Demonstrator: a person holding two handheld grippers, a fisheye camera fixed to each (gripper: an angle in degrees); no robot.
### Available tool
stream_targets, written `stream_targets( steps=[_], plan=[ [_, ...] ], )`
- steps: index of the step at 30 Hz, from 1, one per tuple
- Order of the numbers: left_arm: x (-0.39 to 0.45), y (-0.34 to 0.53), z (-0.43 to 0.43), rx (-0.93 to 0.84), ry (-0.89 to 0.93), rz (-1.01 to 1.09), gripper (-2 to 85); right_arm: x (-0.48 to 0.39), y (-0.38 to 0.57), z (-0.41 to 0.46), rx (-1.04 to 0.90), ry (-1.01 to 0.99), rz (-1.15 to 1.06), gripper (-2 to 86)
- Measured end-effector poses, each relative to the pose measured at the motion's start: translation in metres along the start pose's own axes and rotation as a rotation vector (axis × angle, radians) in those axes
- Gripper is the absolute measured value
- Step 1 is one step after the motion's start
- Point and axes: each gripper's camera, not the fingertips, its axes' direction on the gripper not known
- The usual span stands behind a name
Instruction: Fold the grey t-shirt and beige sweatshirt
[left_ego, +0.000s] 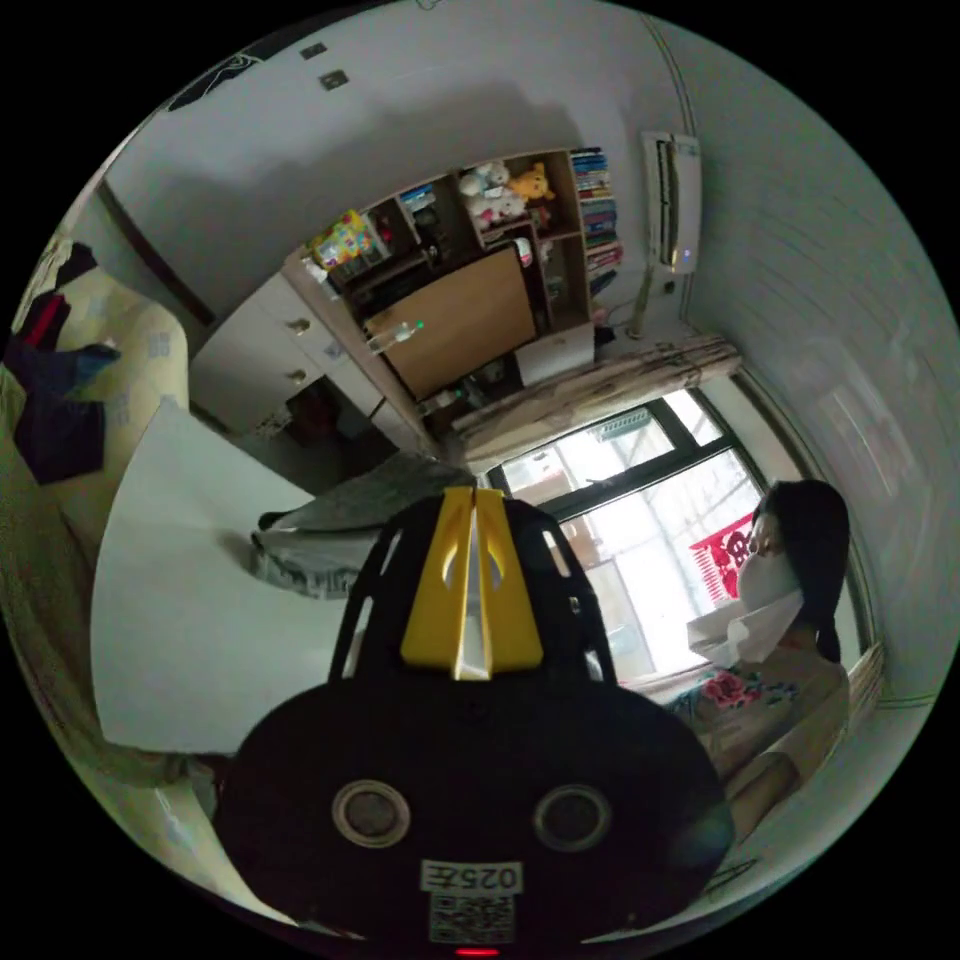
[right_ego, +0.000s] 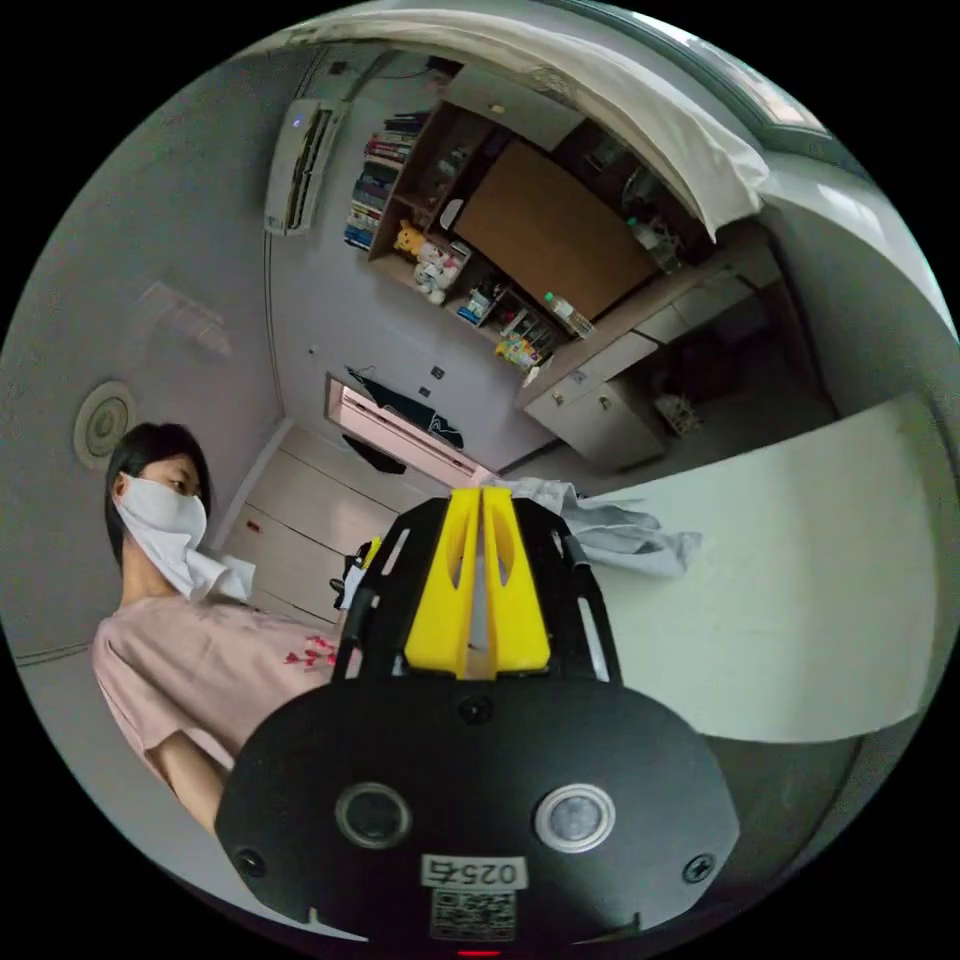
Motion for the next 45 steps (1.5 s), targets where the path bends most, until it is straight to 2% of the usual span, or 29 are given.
stream_targets(
  steps=[6,11,15,18,20,25,31,35,37,41,45],
  plan=[
    [0.004,0.007,-0.015,0.044,0.01,-0.019,-0.8,0.0,0.004,-0.004,0.025,-0.08,-0.013,-0.9],
    [-0.022,-0.055,0.035,-0.066,0.016,-0.04,-0.9,0.032,-0.059,0.048,-0.095,-0.069,-0.026,-0.9],
    [-0.017,-0.105,0.061,-0.063,0.101,-0.014,-0.9,0.039,-0.108,0.068,-0.082,-0.105,-0.067,-0.9],
    [0.02,-0.139,0.056,-0.038,0.14,0.076,-0.9,0.019,-0.139,0.058,-0.022,-0.149,-0.124,-0.9],
    [0.058,-0.153,0.036,-0.05,0.08,0.162,-0.8,-0.007,-0.152,0.04,-0.009,-0.129,-0.18,-0.9],
    [0.095,-0.134,-0.001,-0.121,0.056,0.231,-0.8,-0.042,-0.142,0.017,-0.073,-0.079,-0.228,-0.9],
    [0.038,-0.054,-0.033,-0.154,0.004,0.072,0.0,-0.006,-0.098,0.034,-0.194,0.053,-0.066,-0.9],
    [-0.052,0.017,-0.04,-0.178,-0.095,-0.178,1.0,0.067,-0.052,0.076,-0.344,0.199,0.138,-0.8],
    [-0.087,0.045,-0.043,-0.173,-0.086,-0.294,1.5,0.102,-0.031,0.091,-0.376,0.184,0.251,-0.8],
    [-0.115,0.083,-0.051,-0.166,-0.12,-0.396,3.8,0.153,0.005,0.099,-0.326,0.13,0.466,-0.8],
    [-0.109,0.092,-0.075,-0.085,-0.104,-0.413,5.1,0.157,0.017,0.084,-0.272,0.117,0.518,-0.8]
  ],
)
